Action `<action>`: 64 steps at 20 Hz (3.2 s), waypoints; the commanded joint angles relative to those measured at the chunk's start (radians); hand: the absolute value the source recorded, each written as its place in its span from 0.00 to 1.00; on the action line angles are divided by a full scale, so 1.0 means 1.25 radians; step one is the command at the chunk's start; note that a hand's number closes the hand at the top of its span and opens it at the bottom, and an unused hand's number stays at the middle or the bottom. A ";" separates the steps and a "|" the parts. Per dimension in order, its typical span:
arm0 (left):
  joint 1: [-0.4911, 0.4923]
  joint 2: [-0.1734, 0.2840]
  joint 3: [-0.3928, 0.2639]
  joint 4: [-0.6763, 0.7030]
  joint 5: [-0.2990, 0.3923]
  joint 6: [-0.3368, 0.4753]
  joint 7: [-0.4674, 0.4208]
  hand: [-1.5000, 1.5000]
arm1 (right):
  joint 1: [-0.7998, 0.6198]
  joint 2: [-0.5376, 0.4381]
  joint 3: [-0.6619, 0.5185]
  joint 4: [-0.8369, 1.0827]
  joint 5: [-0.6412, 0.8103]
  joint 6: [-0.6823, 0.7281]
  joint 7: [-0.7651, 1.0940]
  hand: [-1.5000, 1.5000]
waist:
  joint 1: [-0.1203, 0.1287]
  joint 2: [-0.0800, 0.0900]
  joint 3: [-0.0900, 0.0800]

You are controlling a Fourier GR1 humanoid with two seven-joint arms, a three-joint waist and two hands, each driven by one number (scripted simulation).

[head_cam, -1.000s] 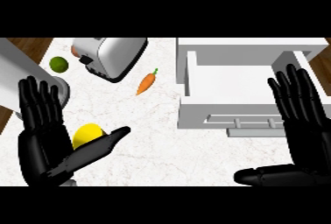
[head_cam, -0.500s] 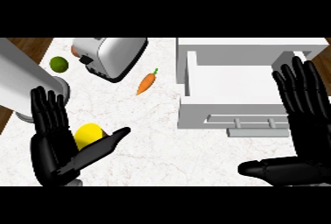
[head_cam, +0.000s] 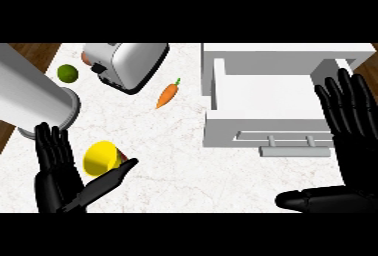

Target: Pick up the cup, place it into the drawer and close the drawer

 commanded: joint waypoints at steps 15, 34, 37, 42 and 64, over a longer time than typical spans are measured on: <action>0.021 -0.009 0.063 0.262 0.164 -0.074 -0.255 0.00 | -0.043 -0.010 -0.029 0.023 -0.032 0.012 0.023 0.00 | 0.000 0.000 0.000; -0.053 -0.008 0.164 0.551 0.287 -0.179 -0.466 0.00 | -0.005 -0.022 -0.036 -0.016 -0.054 0.041 0.046 0.00 | -0.002 0.000 0.000; -0.074 0.006 0.215 0.583 0.284 -0.235 -0.463 0.00 | -0.012 0.007 0.002 -0.013 -0.007 0.008 0.041 0.00 | -0.002 0.000 0.000; -0.187 -0.008 0.219 0.739 0.287 -0.230 -0.518 0.00 | 0.001 0.007 0.007 0.014 -0.004 0.031 -0.008 0.00 | -0.005 0.001 0.000; -0.294 0.027 0.309 0.953 0.382 -0.519 -0.646 0.00 | -0.028 0.021 0.023 0.000 0.014 0.002 0.033 0.00 | -0.004 0.001 0.000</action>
